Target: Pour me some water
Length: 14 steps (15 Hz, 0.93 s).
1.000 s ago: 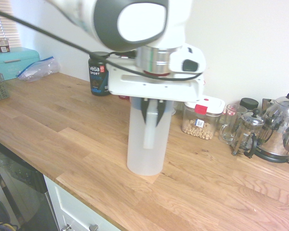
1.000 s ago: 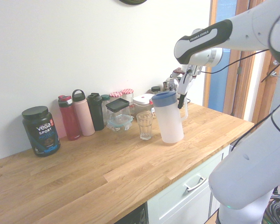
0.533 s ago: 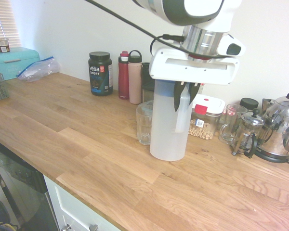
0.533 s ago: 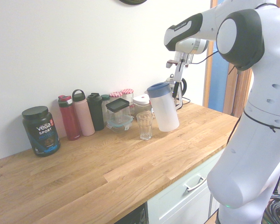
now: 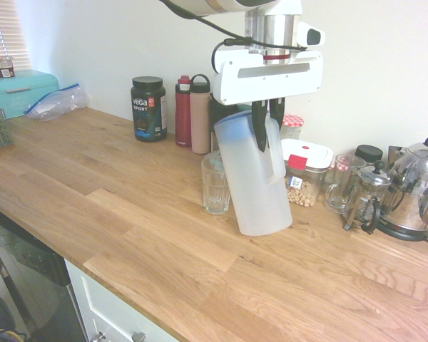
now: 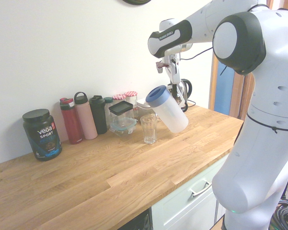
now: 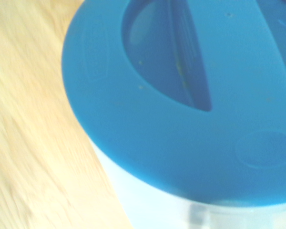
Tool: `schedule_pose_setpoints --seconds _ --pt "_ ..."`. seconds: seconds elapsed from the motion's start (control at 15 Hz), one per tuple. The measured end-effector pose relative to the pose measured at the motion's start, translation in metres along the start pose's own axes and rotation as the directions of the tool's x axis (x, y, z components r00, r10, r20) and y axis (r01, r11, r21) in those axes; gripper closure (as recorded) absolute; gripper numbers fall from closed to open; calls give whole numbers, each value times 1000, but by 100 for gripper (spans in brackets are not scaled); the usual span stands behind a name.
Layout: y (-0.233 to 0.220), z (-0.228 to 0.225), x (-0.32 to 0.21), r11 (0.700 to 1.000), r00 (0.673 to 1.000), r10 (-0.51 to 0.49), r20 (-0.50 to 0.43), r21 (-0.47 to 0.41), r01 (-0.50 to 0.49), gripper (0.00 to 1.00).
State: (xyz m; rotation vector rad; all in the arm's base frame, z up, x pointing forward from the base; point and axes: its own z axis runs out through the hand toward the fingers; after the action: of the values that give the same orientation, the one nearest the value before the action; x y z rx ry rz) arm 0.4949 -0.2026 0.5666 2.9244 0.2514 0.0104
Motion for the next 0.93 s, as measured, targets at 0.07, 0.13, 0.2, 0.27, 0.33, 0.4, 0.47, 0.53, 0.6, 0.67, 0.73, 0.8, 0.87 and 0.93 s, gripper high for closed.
schedule_pose_setpoints --seconds 0.07,0.13,0.2,0.27,0.33,0.4,0.47,0.53,0.6,0.67,0.73,0.8,0.87,0.93 --pt "-4 -3 2 999 1000 -19 12 -33 20 100" --pt "-8 -7 3 997 999 -37 28 -69 39 100" --pt "-13 -11 5 993 998 -55 43 -106 59 100" --pt "-18 -13 6 987 996 -67 59 -141 75 100" --pt "-24 -13 6 981 994 -77 77 -170 89 100" --pt "-29 -9 5 976 992 -85 98 -193 103 100" --pt "-35 -3 5 970 988 -93 122 -213 118 100" --pt "-42 5 4 963 984 -101 149 -235 134 100" --pt "-50 12 3 955 980 -106 171 -256 148 100" --pt "-57 18 2 950 977 -109 185 -271 157 100" --pt "-63 22 2 946 975 -111 195 -281 164 100" --pt "-67 25 2 943 974 -110 201 -289 166 100" --pt "-68 26 3 941 973 -110 204 -295 168 100" --pt "-68 26 3 938 973 -110 205 -301 169 100"
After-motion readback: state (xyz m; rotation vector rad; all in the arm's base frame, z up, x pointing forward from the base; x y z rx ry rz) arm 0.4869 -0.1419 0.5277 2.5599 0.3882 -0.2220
